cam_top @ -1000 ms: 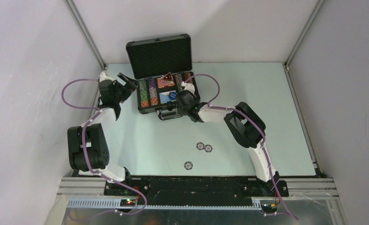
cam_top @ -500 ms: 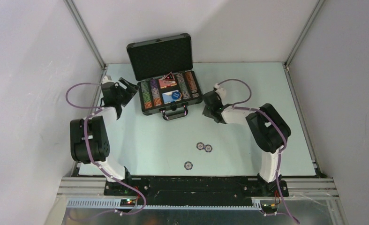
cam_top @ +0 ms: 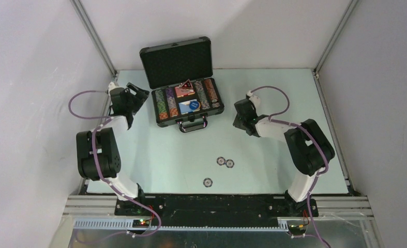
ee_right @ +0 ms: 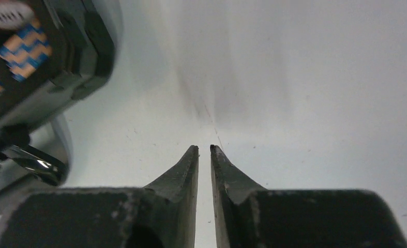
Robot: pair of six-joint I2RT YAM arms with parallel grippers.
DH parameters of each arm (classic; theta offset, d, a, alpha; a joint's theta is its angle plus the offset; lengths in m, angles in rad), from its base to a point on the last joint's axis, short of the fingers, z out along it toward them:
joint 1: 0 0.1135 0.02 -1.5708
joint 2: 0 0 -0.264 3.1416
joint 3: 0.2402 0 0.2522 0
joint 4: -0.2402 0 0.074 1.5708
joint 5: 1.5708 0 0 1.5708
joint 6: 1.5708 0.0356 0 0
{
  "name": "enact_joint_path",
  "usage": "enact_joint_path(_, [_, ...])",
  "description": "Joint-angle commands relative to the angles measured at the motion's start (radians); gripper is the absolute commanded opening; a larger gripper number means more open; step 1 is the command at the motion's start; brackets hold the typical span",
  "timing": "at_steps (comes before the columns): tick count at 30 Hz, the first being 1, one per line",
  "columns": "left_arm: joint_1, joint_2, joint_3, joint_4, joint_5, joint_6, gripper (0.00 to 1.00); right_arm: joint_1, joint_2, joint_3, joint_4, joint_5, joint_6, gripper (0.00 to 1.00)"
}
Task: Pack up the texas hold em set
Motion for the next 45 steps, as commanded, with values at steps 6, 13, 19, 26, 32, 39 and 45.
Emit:
enact_joint_path(6, [0.08,0.088,0.213,-0.005,-0.03,-0.177,0.84,-0.04,-0.139,0.002,0.052,-0.093,-0.053,0.22])
enact_joint_path(13, [0.086,0.251,0.425,-0.055,-0.103,-0.311,0.84,-0.042,-0.167,0.002,0.049,-0.155,-0.057,0.21])
enact_joint_path(19, [0.085,0.436,0.616,-0.134,-0.062,-0.468,0.83,-0.056,-0.187,0.002,0.052,-0.198,-0.053,0.21])
enact_joint_path(26, [0.037,0.549,0.742,-0.186,-0.027,-0.548,0.83,-0.063,-0.194,0.002,0.062,-0.232,-0.055,0.21])
enact_joint_path(32, [-0.038,0.643,0.851,-0.22,0.003,-0.601,0.83,-0.065,-0.218,-0.017,0.055,-0.253,-0.047,0.2])
enact_joint_path(39, [-0.103,0.735,0.939,-0.247,0.024,-0.614,0.82,-0.104,-0.28,-0.057,0.054,-0.264,-0.05,0.2])
enact_joint_path(45, [-0.168,0.737,0.934,-0.25,0.033,-0.617,0.81,-0.172,-0.335,-0.09,0.055,-0.291,-0.047,0.2])
